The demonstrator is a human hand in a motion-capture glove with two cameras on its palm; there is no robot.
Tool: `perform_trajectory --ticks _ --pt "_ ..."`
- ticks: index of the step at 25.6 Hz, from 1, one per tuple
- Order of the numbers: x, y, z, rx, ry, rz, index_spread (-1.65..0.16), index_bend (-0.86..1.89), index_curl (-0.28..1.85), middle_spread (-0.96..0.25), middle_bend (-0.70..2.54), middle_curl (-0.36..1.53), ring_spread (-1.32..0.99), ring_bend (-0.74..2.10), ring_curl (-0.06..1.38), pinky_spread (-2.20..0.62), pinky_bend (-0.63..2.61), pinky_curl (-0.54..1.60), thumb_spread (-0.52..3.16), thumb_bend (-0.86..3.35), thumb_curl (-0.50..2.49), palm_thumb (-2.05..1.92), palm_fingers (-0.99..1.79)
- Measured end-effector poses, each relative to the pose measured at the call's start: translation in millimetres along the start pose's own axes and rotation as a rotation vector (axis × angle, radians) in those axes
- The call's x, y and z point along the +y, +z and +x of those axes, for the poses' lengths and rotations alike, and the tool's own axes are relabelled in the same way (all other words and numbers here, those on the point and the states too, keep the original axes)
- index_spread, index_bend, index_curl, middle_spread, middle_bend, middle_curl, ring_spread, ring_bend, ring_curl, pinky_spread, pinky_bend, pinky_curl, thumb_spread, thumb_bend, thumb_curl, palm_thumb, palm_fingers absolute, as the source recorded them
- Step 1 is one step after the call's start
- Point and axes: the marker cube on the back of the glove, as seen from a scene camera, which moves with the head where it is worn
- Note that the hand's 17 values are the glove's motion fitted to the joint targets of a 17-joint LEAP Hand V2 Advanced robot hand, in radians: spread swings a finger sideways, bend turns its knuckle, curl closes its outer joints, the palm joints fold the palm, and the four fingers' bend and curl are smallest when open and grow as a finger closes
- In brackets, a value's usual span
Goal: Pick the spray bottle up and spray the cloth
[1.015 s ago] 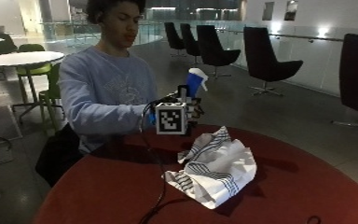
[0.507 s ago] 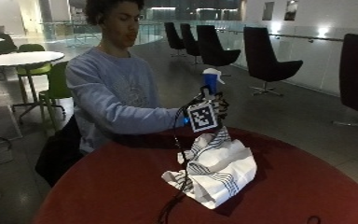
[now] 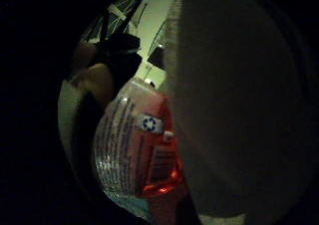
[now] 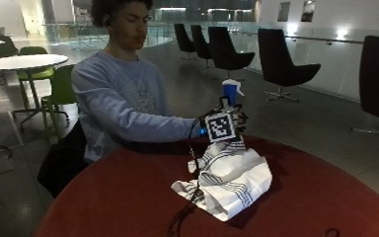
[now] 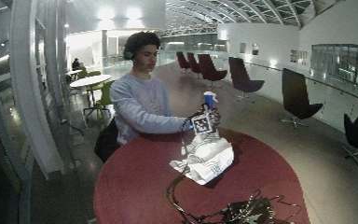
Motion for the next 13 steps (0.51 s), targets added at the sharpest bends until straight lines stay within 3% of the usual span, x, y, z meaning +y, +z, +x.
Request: perform_trajectory --ticks 7,13 --pt "22 -22 -15 -0.014 0.008 0.045 -0.29 0.06 0.32 -0.08 0.27 0.48 -0.07 0.47 0.39 0.23 0.24 0.28 0.89 -0.04 0.58 0.89 0.75" --pt "81 -82 -34 0.053 0.017 0.057 -0.31 0.09 0.28 -0.07 0.27 0.46 -0.07 0.47 0.38 0.23 0.26 0.29 0.92 -0.04 0.54 0.85 0.76"
